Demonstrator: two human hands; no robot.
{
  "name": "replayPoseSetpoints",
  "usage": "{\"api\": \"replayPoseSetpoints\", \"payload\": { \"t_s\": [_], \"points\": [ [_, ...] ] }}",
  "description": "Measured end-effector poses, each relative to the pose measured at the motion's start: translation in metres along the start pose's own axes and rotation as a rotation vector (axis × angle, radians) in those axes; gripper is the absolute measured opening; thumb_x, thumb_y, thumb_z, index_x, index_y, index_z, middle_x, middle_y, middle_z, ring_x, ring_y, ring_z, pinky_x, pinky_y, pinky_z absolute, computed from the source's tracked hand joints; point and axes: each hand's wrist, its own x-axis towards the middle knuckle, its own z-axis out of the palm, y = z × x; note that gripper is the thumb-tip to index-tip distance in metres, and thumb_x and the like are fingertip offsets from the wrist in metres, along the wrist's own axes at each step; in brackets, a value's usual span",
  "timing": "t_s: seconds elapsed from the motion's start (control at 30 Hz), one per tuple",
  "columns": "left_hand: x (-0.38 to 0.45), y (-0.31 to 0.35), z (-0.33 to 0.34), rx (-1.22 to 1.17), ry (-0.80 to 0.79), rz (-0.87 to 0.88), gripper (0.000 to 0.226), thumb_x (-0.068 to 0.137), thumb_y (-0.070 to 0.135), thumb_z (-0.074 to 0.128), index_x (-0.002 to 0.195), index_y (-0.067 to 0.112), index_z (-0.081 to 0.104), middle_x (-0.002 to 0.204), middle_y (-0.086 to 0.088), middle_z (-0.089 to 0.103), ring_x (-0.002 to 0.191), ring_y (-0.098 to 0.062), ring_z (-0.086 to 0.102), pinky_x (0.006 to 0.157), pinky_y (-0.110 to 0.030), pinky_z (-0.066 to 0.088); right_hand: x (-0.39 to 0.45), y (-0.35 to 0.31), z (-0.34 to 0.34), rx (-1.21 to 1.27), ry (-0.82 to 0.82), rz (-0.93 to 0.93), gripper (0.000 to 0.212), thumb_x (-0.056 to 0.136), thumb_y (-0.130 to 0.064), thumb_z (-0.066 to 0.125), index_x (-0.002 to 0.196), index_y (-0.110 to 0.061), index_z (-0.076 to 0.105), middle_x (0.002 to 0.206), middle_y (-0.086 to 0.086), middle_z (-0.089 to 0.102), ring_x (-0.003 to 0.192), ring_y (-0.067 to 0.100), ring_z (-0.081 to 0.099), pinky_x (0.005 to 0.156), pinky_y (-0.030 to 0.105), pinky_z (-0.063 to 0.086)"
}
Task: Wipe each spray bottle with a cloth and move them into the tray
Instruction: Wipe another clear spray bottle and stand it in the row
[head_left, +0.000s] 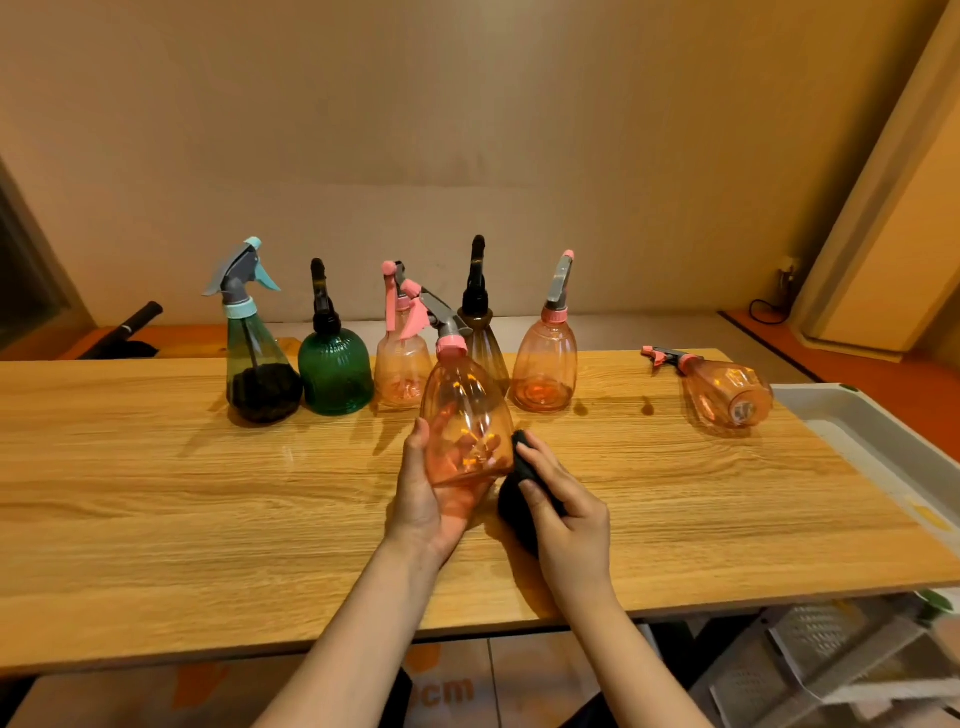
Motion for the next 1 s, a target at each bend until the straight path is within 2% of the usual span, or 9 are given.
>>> {"api": "replayPoseSetpoints", "payload": {
  "t_s": [0.07,0.17,0.23,0.33,0.43,0.5,0.6,0.73,1.0],
  "points": [
    [-0.001,0.0,0.001,0.024,0.008,0.004,0.091,0.046,0.061,0.085,0.12,0.013,0.061,0.111,-0.016,0.068,0.095,-0.028,0.068,0.074,-0.036,0.057,-0.001,0.0,0.0,-0.004,0.021,-0.005,0.04,0.081,-0.002,0.056,0.117,-0.018,0.06,0.122,-0.017,0.057,0.12,0.002,0.05,0.098,0.014,0.038],
    [-0.002,0.001,0.002,0.052,0.039,0.006,0.061,0.074,0.051,0.058,0.12,0.011,0.059,0.112,-0.017,0.063,0.096,-0.026,0.063,0.071,-0.032,0.057,-0.002,-0.001,-0.001,-0.008,0.034,-0.019,0.04,0.081,-0.002,0.056,0.117,-0.019,0.06,0.122,-0.021,0.058,0.12,0.003,0.051,0.098,0.014,0.039],
    [-0.001,0.001,0.002,0.076,0.038,0.017,0.065,0.077,0.042,0.053,0.132,0.007,0.051,0.106,-0.016,0.063,0.09,-0.025,0.063,0.067,-0.031,0.058,-0.003,-0.001,-0.002,-0.025,0.061,-0.044,0.04,0.081,-0.001,0.056,0.116,-0.02,0.061,0.12,-0.029,0.057,0.119,0.002,0.051,0.097,0.014,0.039],
    [0.0,-0.001,0.0,0.097,0.014,0.013,0.07,0.077,0.037,0.054,0.139,0.006,0.045,0.096,-0.013,0.069,0.08,-0.022,0.069,0.061,-0.031,0.059,-0.003,-0.001,-0.002,-0.054,0.093,-0.088,0.046,0.08,0.002,0.056,0.117,-0.024,0.061,0.121,-0.031,0.055,0.12,0.005,0.052,0.098,0.016,0.04],
    [-0.001,-0.001,-0.001,0.112,-0.004,-0.02,0.075,0.075,0.047,0.064,0.139,0.01,0.047,0.103,-0.013,0.07,0.087,-0.025,0.07,0.07,-0.034,0.057,-0.004,-0.001,-0.001,-0.103,0.047,-0.149,0.051,0.079,0.006,0.057,0.119,-0.025,0.059,0.124,-0.025,0.056,0.122,0.01,0.051,0.101,0.02,0.039],
    [0.001,-0.001,-0.002,0.129,-0.035,-0.049,0.096,0.057,0.056,0.082,0.138,0.017,0.048,0.116,-0.017,0.066,0.097,-0.028,0.068,0.081,-0.039,0.055,-0.007,0.001,-0.001,-0.151,0.005,-0.201,0.051,0.079,0.008,0.058,0.118,-0.023,0.06,0.127,-0.019,0.055,0.123,0.013,0.05,0.103,0.021,0.038],
    [0.003,0.0,-0.003,0.192,-0.078,-0.058,0.112,0.039,0.056,0.091,0.136,0.019,0.05,0.121,-0.018,0.065,0.103,-0.03,0.066,0.09,-0.046,0.05,-0.007,0.0,-0.003,-0.174,-0.005,-0.211,0.05,0.08,0.007,0.057,0.119,-0.025,0.059,0.128,-0.026,0.053,0.124,0.011,0.049,0.103,0.02,0.037],
    [-0.001,-0.001,0.003,0.244,-0.184,-0.038,0.101,0.046,0.054,0.089,0.134,0.022,0.05,0.119,-0.014,0.067,0.101,-0.028,0.067,0.076,-0.04,0.058,0.007,-0.007,-0.012,-0.157,0.017,-0.195,0.036,0.084,-0.011,0.056,0.117,-0.021,0.061,0.123,-0.03,0.054,0.12,0.006,0.052,0.101,0.018,0.038],
    [-0.007,-0.004,0.005,0.419,-0.279,-0.065,0.094,0.053,0.046,0.086,0.137,0.025,0.048,0.127,-0.016,0.062,0.118,-0.034,0.059,0.098,-0.053,0.045,0.05,-0.019,-0.022,-0.2,0.004,-0.284,0.033,0.085,-0.012,0.051,0.116,-0.011,0.06,0.121,-0.003,0.06,0.119,0.014,0.054,0.102,0.032,0.042]
  ]
}}
